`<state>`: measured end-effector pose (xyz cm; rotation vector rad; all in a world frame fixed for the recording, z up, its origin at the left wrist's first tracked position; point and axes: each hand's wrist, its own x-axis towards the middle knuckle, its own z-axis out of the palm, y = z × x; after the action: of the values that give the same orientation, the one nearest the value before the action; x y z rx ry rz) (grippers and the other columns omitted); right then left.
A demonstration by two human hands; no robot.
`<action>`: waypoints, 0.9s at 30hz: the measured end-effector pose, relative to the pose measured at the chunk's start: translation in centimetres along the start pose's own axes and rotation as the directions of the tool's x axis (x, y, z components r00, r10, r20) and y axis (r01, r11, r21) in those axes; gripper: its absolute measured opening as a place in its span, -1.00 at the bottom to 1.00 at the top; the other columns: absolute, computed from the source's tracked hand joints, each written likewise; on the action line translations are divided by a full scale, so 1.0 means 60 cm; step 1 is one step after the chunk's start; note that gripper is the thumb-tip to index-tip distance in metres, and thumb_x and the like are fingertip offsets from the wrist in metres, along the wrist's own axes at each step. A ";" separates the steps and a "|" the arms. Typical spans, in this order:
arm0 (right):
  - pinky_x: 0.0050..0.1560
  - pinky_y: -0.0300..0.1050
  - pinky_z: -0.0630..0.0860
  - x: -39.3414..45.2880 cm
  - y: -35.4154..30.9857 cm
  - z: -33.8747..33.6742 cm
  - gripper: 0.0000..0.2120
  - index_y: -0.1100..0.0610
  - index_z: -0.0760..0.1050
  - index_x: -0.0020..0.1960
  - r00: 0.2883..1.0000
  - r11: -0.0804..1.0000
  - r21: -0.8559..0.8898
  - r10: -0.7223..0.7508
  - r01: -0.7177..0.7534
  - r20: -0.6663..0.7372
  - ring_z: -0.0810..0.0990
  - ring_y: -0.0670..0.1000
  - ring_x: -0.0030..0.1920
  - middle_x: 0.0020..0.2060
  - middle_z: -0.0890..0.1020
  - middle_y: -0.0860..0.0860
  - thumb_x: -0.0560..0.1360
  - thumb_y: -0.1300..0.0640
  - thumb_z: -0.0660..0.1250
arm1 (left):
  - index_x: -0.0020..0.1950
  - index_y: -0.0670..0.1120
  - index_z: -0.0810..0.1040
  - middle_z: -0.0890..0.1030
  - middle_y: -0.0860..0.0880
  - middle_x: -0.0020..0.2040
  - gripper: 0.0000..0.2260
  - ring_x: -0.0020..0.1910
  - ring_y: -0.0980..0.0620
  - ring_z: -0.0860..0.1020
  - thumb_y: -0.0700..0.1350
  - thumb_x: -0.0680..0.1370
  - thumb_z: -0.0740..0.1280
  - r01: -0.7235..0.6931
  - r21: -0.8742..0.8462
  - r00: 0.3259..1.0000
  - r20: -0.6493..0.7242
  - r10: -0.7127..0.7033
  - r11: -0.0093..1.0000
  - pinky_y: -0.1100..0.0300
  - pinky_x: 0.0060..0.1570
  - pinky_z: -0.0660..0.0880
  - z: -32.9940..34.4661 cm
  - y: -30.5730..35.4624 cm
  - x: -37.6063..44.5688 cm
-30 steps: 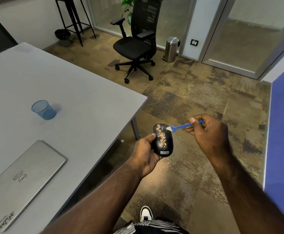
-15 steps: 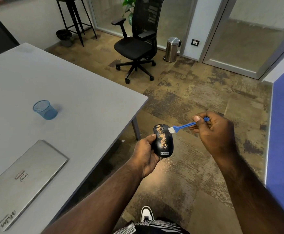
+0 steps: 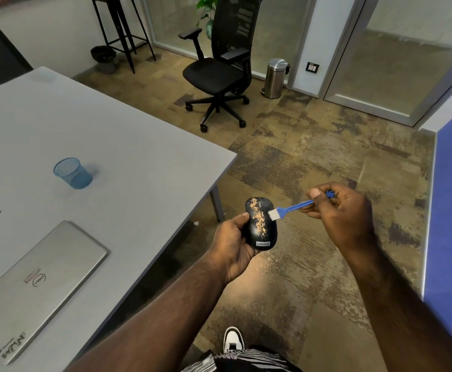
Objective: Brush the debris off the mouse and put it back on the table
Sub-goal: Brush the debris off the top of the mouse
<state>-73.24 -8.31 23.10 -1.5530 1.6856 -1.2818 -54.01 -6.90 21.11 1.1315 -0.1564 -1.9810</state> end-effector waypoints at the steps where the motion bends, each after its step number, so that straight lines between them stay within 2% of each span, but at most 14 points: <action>1: -0.22 0.01 0.70 0.000 0.003 0.003 -0.87 -0.18 0.57 -0.17 1.000 1.000 -0.025 0.008 -0.008 0.006 0.73 -0.12 -0.30 -0.31 0.70 -0.19 0.53 0.00 0.35 | 0.37 -0.27 0.42 0.49 -0.32 0.34 -0.64 0.38 -0.30 0.42 -0.14 0.66 0.05 -0.001 0.002 1.000 0.001 0.001 1.000 -0.16 0.31 0.40 0.000 0.001 0.000; 4: -0.14 0.10 0.69 0.005 0.011 0.009 -0.86 -0.12 0.60 -0.09 0.998 0.994 -0.099 0.044 -0.048 -0.040 0.73 -0.09 -0.26 -0.38 0.69 -0.12 0.58 0.08 0.34 | 0.32 -0.26 0.44 0.50 -0.32 0.34 -0.67 0.36 -0.30 0.44 -0.14 0.66 0.06 0.001 0.014 1.000 0.005 -0.001 1.000 -0.18 0.31 0.40 0.001 -0.002 -0.001; 6: -0.13 0.11 0.69 0.010 0.010 0.007 -0.88 -0.01 0.63 0.00 0.997 0.993 -0.105 0.040 -0.047 -0.073 0.73 -0.08 -0.24 -0.33 0.69 -0.14 0.58 0.04 0.32 | 0.29 -0.26 0.46 0.50 -0.32 0.33 -0.68 0.36 -0.31 0.44 -0.15 0.66 0.06 -0.001 0.023 1.000 0.010 0.001 1.000 -0.19 0.31 0.40 0.002 -0.005 0.000; 7: -0.15 0.08 0.70 0.011 0.009 0.004 -0.86 -0.01 0.63 0.01 0.996 0.996 -0.076 0.032 -0.038 -0.078 0.73 -0.10 -0.25 -0.33 0.69 -0.14 0.57 -0.01 0.31 | 0.30 -0.27 0.45 0.49 -0.32 0.34 -0.68 0.36 -0.31 0.43 -0.15 0.65 0.06 -0.004 0.027 1.000 0.013 0.004 1.000 -0.20 0.32 0.39 0.002 -0.005 0.001; 9: -0.21 -0.01 0.70 0.007 0.005 0.003 -0.87 -0.13 0.60 -0.07 0.999 1.000 -0.027 0.005 -0.007 -0.053 0.72 -0.16 -0.28 -0.32 0.70 -0.17 0.52 -0.11 0.29 | 0.33 -0.28 0.44 0.48 -0.33 0.35 -0.66 0.38 -0.32 0.41 -0.15 0.65 0.06 -0.010 0.024 1.000 0.011 0.010 1.000 -0.21 0.34 0.37 0.002 -0.005 0.003; 11: -0.23 -0.02 0.70 0.001 0.003 0.003 -0.89 -0.18 0.58 -0.15 1.000 0.999 -0.027 -0.019 0.019 0.005 0.72 -0.17 -0.29 -0.28 0.70 -0.22 0.50 -0.11 0.29 | 0.30 -0.27 0.46 0.48 -0.33 0.35 -0.67 0.38 -0.32 0.41 -0.15 0.65 0.06 -0.010 0.027 1.000 0.011 0.010 1.000 -0.21 0.35 0.37 0.001 -0.006 0.005; 13: -0.22 0.05 0.70 -0.002 0.007 0.003 -0.87 -0.17 0.57 -0.18 0.999 0.998 -0.055 -0.021 0.023 0.033 0.72 -0.14 -0.30 -0.29 0.71 -0.21 0.53 -0.02 0.33 | 0.26 -0.25 0.49 0.50 -0.32 0.34 -0.68 0.38 -0.31 0.42 -0.14 0.66 0.06 -0.009 0.028 1.000 0.014 0.009 1.000 -0.21 0.35 0.36 0.000 -0.006 0.005; 16: -0.20 0.14 0.69 0.001 0.012 -0.002 -0.83 -0.19 0.55 -0.17 1.000 0.993 -0.116 -0.015 0.015 0.000 0.73 -0.07 -0.27 -0.36 0.69 -0.15 0.55 0.05 0.34 | 0.29 -0.25 0.47 0.50 -0.31 0.33 -0.68 0.36 -0.30 0.44 -0.14 0.66 0.06 -0.004 0.012 1.000 0.013 0.003 1.000 -0.21 0.34 0.37 -0.004 -0.008 0.005; 18: -0.20 0.13 0.69 0.002 0.008 -0.005 -0.93 -0.18 0.55 -0.12 1.000 0.997 -0.081 -0.012 0.011 -0.014 0.73 -0.08 -0.27 -0.35 0.69 -0.15 0.52 -0.06 0.32 | 0.23 -0.24 0.48 0.50 -0.32 0.33 -0.71 0.35 -0.30 0.45 -0.15 0.66 0.06 -0.001 0.006 1.000 0.016 0.001 1.000 -0.21 0.32 0.38 -0.006 -0.009 0.005; 20: -0.20 0.07 0.70 0.001 0.002 -0.004 -0.87 -0.17 0.57 -0.10 1.000 0.999 -0.031 -0.017 0.017 -0.001 0.72 -0.13 -0.27 -0.29 0.70 -0.21 0.48 -0.16 0.28 | 0.18 -0.23 0.49 0.50 -0.31 0.33 -0.72 0.35 -0.30 0.44 -0.15 0.66 0.06 -0.002 0.009 1.000 0.024 0.002 1.000 -0.20 0.32 0.38 -0.005 -0.008 0.005; 24: -0.25 0.10 0.69 -0.005 -0.001 -0.002 -0.82 -0.10 0.59 -0.12 0.994 0.996 -0.056 -0.069 0.073 0.082 0.72 -0.13 -0.29 -0.27 0.68 -0.25 0.48 -0.15 0.27 | 0.18 -0.22 0.51 0.51 -0.31 0.33 -0.71 0.36 -0.28 0.44 -0.14 0.66 0.05 -0.004 0.009 0.999 0.033 0.004 1.000 -0.18 0.35 0.37 -0.003 -0.007 0.004; 27: -0.31 0.15 0.67 -0.006 0.003 -0.006 -0.80 -0.04 0.57 -0.13 0.991 0.990 -0.099 -0.089 0.099 0.105 0.71 -0.06 -0.33 -0.34 0.67 -0.15 0.48 -0.14 0.27 | 0.31 -0.26 0.45 0.51 -0.30 0.33 -0.67 0.36 -0.28 0.45 -0.14 0.66 0.05 0.001 -0.015 1.000 0.020 -0.001 1.000 -0.17 0.34 0.37 -0.002 -0.006 0.002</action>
<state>-73.55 -7.87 22.99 -1.7467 1.6567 -1.1569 -54.19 -6.71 20.78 1.1026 -0.1514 -1.9917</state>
